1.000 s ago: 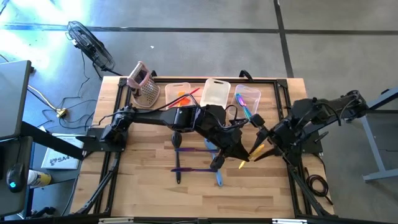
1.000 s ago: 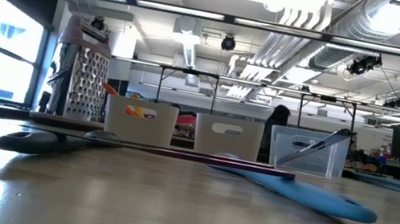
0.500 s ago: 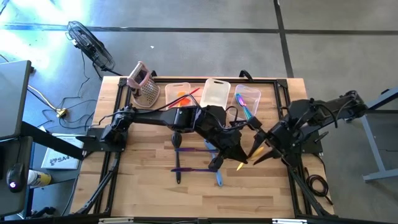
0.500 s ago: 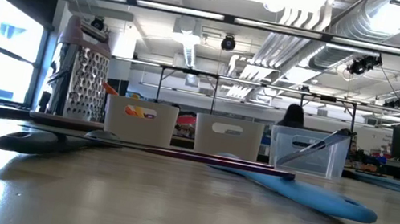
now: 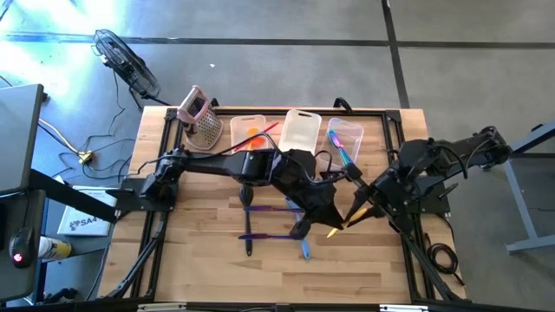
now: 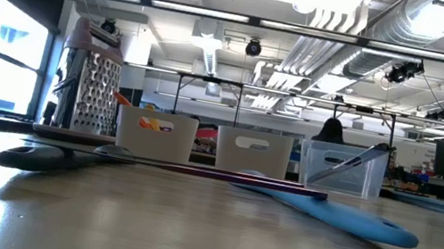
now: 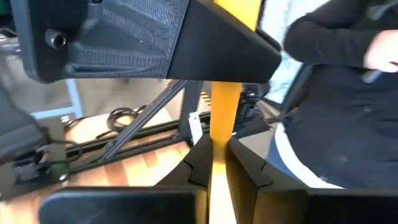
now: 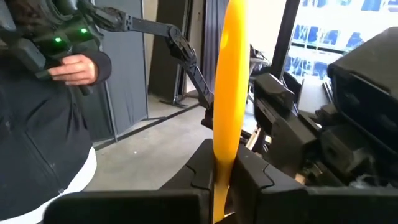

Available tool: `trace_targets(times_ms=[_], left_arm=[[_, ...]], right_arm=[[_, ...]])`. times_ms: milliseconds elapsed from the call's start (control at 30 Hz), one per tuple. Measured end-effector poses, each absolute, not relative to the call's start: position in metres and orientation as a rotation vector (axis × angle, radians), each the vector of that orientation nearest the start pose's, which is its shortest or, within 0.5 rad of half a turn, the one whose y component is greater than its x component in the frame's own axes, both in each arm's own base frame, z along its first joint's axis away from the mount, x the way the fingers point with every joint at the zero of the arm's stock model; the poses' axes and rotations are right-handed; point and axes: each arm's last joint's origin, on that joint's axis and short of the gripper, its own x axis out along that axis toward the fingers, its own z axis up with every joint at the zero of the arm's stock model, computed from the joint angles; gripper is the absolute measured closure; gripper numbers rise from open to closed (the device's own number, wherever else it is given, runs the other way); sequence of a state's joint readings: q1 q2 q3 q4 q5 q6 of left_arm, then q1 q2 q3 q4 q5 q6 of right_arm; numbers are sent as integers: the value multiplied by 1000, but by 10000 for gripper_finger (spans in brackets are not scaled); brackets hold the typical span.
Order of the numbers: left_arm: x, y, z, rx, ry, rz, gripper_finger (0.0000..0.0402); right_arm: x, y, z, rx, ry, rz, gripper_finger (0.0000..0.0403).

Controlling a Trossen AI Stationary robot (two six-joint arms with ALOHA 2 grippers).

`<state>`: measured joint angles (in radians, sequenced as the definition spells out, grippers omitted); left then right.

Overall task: Pick & Place Kitchen Items
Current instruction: Put the yellow spatula into the left white bin

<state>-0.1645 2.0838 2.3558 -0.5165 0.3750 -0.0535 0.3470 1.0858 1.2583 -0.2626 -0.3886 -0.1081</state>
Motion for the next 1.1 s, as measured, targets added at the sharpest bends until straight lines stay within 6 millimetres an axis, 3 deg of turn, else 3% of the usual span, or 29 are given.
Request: trace_targets(times_ms=[200,500,800,1100], left_arm=[[455,-83,433,-121,281,-400,308],[455,-81,433,-188,286,-345,212],[456,-79,434,-234,257,-111,199],[455,-88,434,-234,240,-23,199]], right_arm=[[203,87,428,-97,83,705,386],[197,92,429,-110,86,609,386],[195,92,428,-161,101,427,387],[191,95,429,-188,94,366,387]])
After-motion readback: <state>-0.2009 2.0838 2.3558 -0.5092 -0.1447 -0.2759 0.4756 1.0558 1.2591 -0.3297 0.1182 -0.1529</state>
